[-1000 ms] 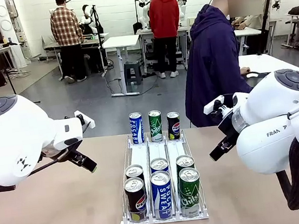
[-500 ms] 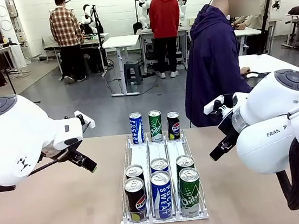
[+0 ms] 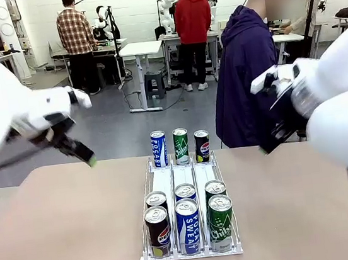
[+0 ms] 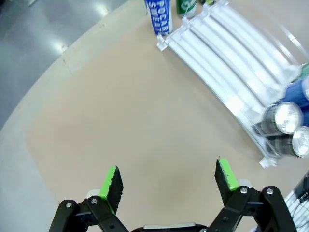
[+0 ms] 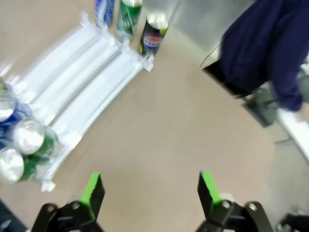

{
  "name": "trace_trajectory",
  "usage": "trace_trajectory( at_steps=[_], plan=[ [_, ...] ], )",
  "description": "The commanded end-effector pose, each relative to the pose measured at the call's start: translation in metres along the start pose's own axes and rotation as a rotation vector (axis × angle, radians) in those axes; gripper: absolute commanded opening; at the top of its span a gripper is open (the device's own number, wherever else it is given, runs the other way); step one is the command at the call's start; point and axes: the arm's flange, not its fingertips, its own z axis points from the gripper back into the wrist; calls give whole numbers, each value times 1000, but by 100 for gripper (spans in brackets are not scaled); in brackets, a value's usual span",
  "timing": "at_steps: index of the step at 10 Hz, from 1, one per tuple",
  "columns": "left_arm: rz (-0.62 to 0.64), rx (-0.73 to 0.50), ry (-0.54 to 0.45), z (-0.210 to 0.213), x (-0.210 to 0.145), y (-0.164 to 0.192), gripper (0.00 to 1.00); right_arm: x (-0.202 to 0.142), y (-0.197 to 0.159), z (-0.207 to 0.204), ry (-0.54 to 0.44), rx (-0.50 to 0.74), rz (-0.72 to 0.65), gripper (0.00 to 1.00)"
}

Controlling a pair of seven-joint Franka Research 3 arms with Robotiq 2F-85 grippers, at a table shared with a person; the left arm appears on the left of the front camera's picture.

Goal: Retrieve and hand over the desired beverage to the person.
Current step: Pick up a can of the same type that the person held from the Automatic Can Dispenser.

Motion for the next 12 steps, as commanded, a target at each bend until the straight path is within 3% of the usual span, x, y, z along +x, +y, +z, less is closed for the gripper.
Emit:
trace_trajectory(
  at_steps=[1, 3, 5, 6, 10, 11, 12],
  plan=[
    [-47, -38, 25, 53, 21, 9, 100, 1, -1, 67, 28, 0, 50, 100],
    [-90, 7, 23, 99, 34, 2, 100, 8, -1, 115, 18, -19, 72, 100],
    [-102, 63, 35, 119, 37, -4, 100, 9, 4, 140, 10, -62, 78, 100],
    [-76, -5, 14, 112, 36, -2, 100, 5, 3, 131, 2, -19, 41, 100],
    [-81, 7, 25, 115, 38, -4, 100, 6, 3, 140, 6, -21, 44, 100],
    [-54, -178, -24, 127, 24, 20, 100, -17, -19, 142, -69, 101, 22, 100],
    [-10, -220, -33, 138, 10, 42, 100, -34, -37, 146, -107, 177, 15, 100]
  ],
)
